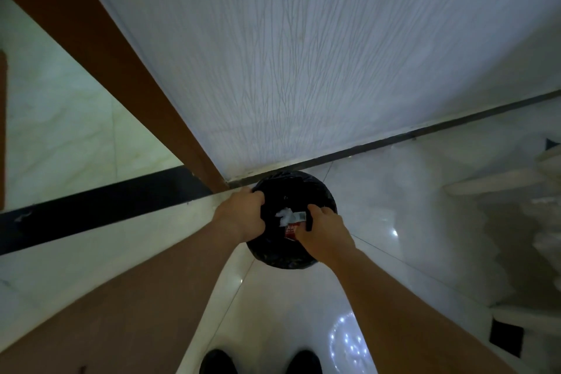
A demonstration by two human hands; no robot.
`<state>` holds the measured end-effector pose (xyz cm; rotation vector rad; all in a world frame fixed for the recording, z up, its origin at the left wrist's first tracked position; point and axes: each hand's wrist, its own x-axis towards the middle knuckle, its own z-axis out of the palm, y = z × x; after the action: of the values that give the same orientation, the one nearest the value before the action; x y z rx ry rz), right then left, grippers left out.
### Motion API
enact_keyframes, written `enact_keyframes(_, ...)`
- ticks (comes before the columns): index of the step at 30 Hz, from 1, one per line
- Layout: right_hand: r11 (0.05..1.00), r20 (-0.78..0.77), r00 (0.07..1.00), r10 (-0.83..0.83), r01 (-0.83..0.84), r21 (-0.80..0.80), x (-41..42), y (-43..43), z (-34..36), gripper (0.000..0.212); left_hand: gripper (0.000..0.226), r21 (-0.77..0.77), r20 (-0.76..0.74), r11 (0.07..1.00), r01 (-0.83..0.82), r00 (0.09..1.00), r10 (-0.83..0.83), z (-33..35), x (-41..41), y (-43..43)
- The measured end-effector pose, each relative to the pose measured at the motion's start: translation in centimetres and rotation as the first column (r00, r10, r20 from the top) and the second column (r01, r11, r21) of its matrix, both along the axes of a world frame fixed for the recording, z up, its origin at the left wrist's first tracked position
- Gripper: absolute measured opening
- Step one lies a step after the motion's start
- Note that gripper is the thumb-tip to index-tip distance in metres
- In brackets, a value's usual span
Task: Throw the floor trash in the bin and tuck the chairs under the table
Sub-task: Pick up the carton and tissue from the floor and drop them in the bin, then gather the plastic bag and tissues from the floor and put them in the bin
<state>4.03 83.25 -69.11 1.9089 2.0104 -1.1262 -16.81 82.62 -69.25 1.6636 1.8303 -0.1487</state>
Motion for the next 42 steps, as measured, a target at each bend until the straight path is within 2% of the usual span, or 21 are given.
enact_keyframes(7,0.998,0.060,0.997,0.041,-0.044,0.048,1.3,-1.5,9.0,0.062,0.036,0.028,-0.018,0.998,0.052,0.999,-0.051,8.6,1.0,-1.4)
enact_keyframes(12,0.997,0.048,0.999,-0.006,0.003,0.077,1.9,-3.1,18.7,0.054,0.036,0.067,-0.040,0.993,0.097,0.995,-0.094,18.6,2.0,-2.5)
enact_keyframes(16,0.992,0.074,0.997,-0.002,-0.008,0.126,2.3,-5.7,27.0,0.052,0.025,0.120,-0.026,0.983,0.138,0.990,-0.136,26.8,2.7,-4.0)
enact_keyframes(23,0.982,0.117,0.992,-0.055,0.032,0.184,2.7,-12.6,39.1,0.054,0.037,0.147,-0.127,0.940,0.307,0.949,-0.290,38.9,3.4,-8.9)
enact_keyframes(26,0.977,0.124,0.988,-0.094,0.068,0.204,3.2,-16.3,43.6,0.055,0.037,0.168,-0.200,0.908,0.384,0.915,-0.350,43.5,3.7,-11.7)
enact_keyframes(32,0.958,0.168,0.969,-0.184,0.138,0.251,5.6,-23.3,51.4,0.056,0.042,0.247,-0.222,0.824,0.510,0.858,-0.464,50.8,7.4,-16.4)
enact_keyframes(37,0.937,0.170,0.947,-0.271,0.220,0.271,8.9,-28.6,55.6,0.061,0.030,0.285,-0.246,0.744,0.604,0.797,-0.552,55.2,11.8,-20.2)
enact_keyframes(42,0.901,0.176,0.911,-0.372,0.310,0.302,12.5,-34.5,58.7,0.065,0.033,0.324,-0.273,0.672,0.666,0.746,-0.607,59.2,15.9,-24.4)
